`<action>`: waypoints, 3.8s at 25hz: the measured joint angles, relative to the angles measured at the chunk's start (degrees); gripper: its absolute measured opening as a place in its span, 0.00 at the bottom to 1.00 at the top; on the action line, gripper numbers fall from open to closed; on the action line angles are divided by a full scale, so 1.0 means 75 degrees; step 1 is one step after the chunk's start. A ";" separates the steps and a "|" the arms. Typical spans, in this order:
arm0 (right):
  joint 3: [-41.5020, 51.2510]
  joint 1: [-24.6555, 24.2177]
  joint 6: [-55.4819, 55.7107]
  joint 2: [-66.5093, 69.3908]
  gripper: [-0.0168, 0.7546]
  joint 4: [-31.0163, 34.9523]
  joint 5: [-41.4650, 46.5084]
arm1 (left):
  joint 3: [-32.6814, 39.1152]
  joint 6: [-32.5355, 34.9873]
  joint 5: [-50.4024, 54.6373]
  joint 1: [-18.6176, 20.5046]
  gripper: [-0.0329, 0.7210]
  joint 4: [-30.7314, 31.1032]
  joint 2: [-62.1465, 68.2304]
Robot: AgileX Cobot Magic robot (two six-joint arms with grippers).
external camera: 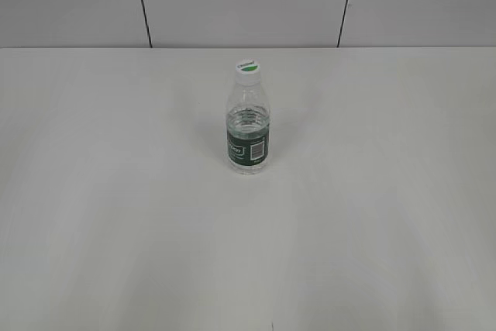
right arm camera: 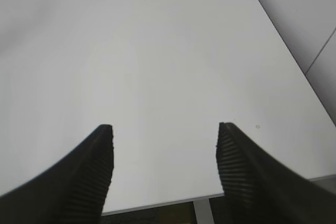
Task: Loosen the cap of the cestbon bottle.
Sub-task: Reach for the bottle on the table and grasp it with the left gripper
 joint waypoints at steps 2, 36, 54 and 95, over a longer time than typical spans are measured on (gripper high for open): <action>0.0000 0.0000 0.0000 0.0000 0.63 0.0000 0.0000 | 0.0000 0.0000 0.0000 0.0000 0.67 0.0000 0.0000; 0.0000 0.0000 0.0000 0.0000 0.63 0.0000 -0.0007 | -0.0216 0.0007 -0.8547 0.0000 0.61 0.0534 0.6689; 0.0000 0.0000 0.0000 0.0000 0.63 0.0000 0.0000 | -0.0381 -0.1387 -1.6642 0.0157 0.60 0.1618 1.3697; 0.0000 0.0000 0.0000 0.0000 0.63 0.0000 -0.0006 | -0.6454 -0.5793 -1.7397 -0.0031 0.49 1.3050 1.7840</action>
